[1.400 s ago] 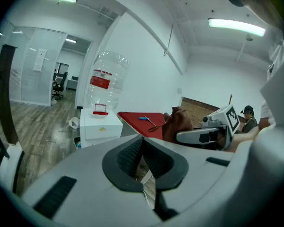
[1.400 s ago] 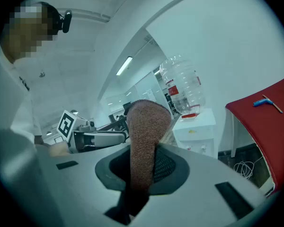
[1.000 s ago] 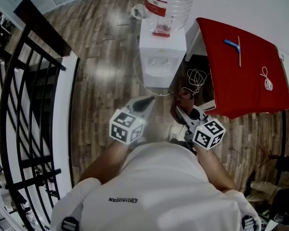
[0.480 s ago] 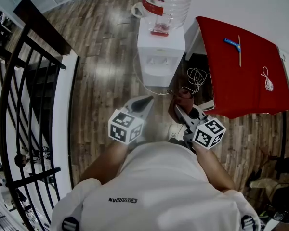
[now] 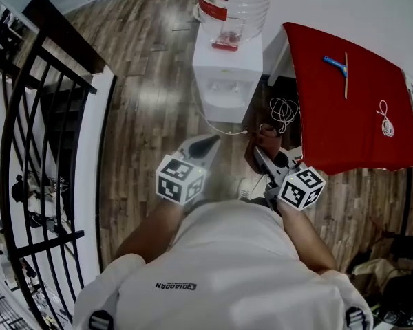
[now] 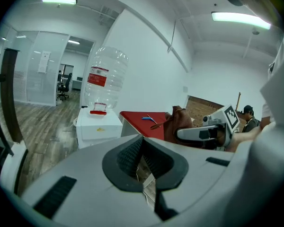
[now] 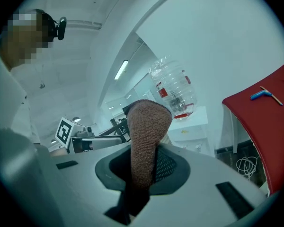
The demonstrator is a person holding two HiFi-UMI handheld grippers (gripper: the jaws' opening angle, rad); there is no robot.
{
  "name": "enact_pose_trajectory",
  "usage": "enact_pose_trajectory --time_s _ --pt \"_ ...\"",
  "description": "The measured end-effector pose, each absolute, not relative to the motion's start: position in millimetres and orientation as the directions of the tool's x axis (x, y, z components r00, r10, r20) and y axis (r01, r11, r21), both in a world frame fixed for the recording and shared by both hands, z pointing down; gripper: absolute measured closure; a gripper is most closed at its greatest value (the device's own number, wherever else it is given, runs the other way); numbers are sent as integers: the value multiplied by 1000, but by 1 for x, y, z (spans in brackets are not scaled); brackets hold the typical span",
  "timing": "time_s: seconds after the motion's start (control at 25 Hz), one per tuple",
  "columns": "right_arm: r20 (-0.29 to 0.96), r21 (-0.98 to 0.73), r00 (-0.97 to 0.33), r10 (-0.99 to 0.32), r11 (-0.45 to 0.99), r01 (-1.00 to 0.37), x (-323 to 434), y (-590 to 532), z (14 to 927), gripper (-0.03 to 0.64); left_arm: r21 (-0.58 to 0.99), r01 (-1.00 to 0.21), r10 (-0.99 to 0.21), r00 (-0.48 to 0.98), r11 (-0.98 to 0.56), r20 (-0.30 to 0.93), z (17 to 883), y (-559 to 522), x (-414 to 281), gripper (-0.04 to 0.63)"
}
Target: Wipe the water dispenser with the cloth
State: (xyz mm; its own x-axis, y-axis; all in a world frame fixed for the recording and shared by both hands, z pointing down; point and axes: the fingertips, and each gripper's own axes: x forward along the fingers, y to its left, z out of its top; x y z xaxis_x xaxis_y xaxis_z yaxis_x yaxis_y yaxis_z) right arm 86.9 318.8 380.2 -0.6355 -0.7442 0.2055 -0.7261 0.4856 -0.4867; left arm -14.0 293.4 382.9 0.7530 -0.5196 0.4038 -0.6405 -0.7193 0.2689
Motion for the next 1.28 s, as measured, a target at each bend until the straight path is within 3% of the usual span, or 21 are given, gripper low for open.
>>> enact_pose_trajectory --time_s 0.6,0.96,1.28 --pt "149 -518 -748 -646 594 -616 151 284 380 561 233 -756 -636 646 -612 423 383 272 37 606" --pt "140 -572 -758 -638 572 -588 151 264 389 561 206 -759 -608 628 -618 486 390 258 44 606" --pt "131 -588 -695 -707 509 -629 141 227 385 561 176 -692 -527 667 -700 526 396 221 30 606"
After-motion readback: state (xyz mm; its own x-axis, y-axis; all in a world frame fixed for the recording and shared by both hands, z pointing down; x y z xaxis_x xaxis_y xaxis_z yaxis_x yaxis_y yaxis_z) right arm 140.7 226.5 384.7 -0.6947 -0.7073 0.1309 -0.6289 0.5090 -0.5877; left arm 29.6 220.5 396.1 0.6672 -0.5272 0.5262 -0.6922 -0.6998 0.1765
